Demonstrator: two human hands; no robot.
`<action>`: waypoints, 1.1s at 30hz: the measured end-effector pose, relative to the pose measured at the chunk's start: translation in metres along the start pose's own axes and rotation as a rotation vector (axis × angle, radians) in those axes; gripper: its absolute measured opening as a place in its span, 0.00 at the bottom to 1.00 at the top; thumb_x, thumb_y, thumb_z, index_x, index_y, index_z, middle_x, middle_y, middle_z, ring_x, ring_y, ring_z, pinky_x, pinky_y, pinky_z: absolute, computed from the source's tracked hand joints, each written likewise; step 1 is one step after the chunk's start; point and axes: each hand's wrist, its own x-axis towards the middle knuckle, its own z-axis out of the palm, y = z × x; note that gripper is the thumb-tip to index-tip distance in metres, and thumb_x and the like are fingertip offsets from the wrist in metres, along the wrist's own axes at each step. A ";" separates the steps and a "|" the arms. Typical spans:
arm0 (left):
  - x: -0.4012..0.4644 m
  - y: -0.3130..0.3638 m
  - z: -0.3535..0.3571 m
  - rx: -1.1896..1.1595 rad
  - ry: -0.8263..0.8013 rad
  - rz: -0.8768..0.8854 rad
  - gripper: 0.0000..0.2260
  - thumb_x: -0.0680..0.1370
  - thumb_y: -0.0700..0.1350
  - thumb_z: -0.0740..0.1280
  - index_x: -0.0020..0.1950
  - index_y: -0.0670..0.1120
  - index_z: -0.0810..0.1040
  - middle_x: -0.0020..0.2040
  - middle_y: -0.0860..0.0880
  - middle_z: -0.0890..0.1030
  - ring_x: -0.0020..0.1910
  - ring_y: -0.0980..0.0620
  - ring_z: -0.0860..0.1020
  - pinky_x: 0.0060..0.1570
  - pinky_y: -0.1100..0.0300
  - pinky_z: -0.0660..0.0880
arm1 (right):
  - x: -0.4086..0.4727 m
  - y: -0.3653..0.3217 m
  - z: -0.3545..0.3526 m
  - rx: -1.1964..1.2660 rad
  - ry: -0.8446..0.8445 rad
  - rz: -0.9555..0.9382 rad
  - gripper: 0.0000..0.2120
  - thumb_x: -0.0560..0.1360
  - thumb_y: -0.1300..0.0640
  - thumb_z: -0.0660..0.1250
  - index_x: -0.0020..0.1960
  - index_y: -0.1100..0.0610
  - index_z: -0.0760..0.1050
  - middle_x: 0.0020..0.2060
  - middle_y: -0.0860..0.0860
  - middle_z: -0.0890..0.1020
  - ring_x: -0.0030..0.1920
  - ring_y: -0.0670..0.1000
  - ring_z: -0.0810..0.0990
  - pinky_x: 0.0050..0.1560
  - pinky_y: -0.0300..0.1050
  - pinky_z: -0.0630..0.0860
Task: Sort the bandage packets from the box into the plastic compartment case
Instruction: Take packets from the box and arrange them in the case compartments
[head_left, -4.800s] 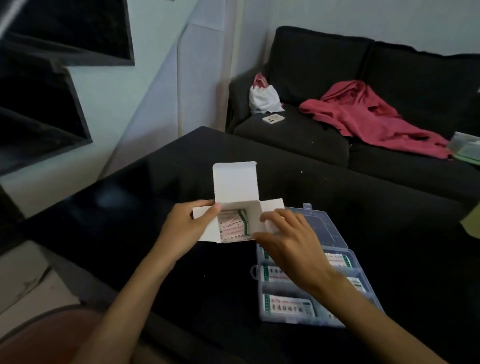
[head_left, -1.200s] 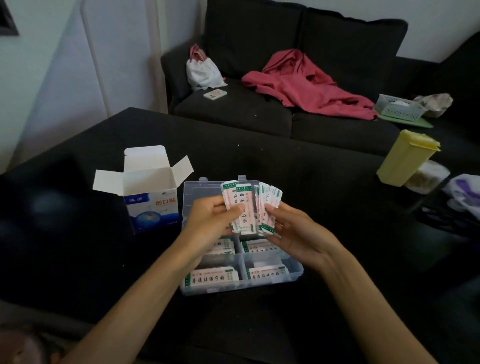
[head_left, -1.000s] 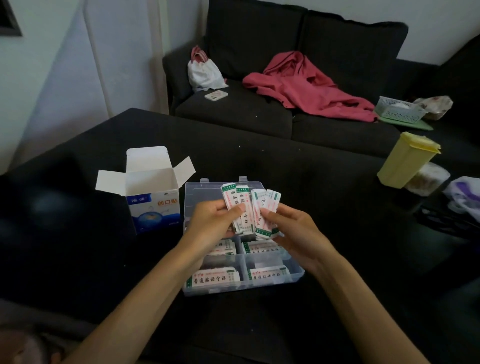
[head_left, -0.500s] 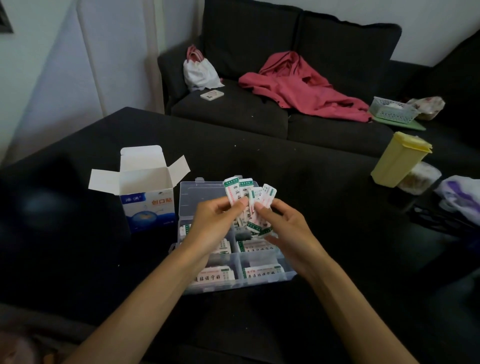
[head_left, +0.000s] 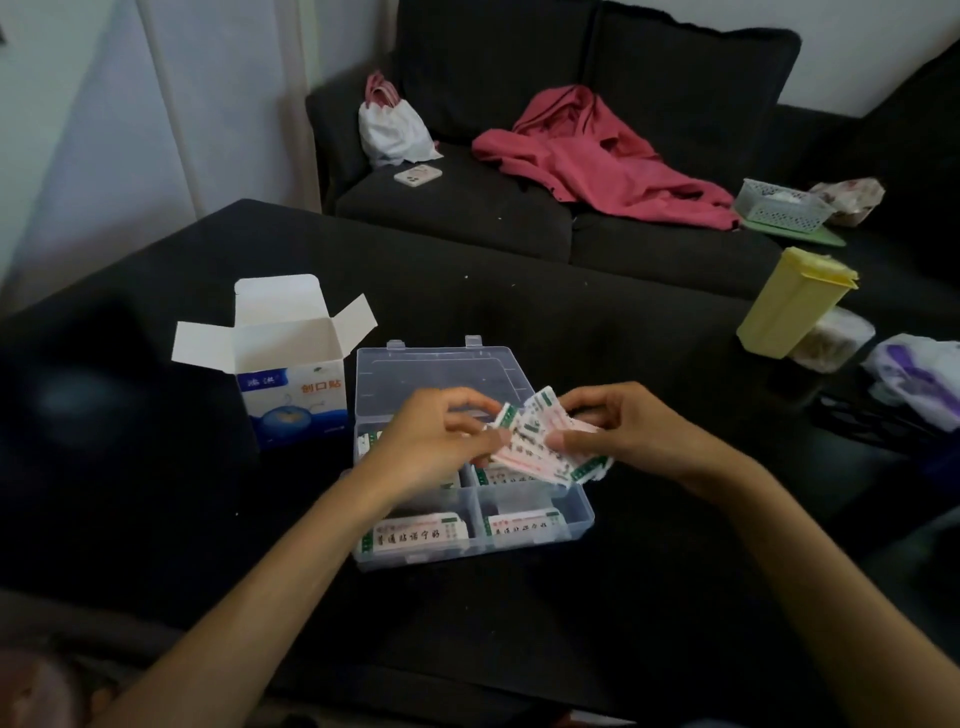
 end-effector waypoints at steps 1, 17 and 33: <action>0.000 -0.002 0.002 0.101 -0.025 -0.009 0.09 0.73 0.44 0.71 0.52 0.52 0.77 0.42 0.54 0.82 0.36 0.62 0.81 0.35 0.68 0.77 | 0.001 0.001 -0.001 -0.070 -0.041 0.000 0.10 0.73 0.60 0.69 0.53 0.52 0.76 0.46 0.50 0.84 0.45 0.45 0.83 0.44 0.39 0.80; -0.005 -0.012 0.012 0.664 -0.038 0.064 0.05 0.72 0.47 0.73 0.46 0.56 0.83 0.44 0.59 0.83 0.43 0.63 0.79 0.50 0.58 0.78 | 0.014 0.014 0.018 -0.506 -0.212 0.010 0.11 0.71 0.55 0.71 0.52 0.47 0.74 0.60 0.48 0.72 0.61 0.48 0.73 0.61 0.48 0.73; -0.004 -0.016 0.017 0.844 -0.064 0.214 0.07 0.74 0.47 0.69 0.50 0.57 0.83 0.48 0.59 0.83 0.48 0.59 0.78 0.49 0.59 0.75 | 0.013 0.015 0.016 -0.604 -0.209 -0.047 0.08 0.72 0.55 0.70 0.51 0.49 0.76 0.56 0.45 0.75 0.58 0.44 0.75 0.60 0.46 0.75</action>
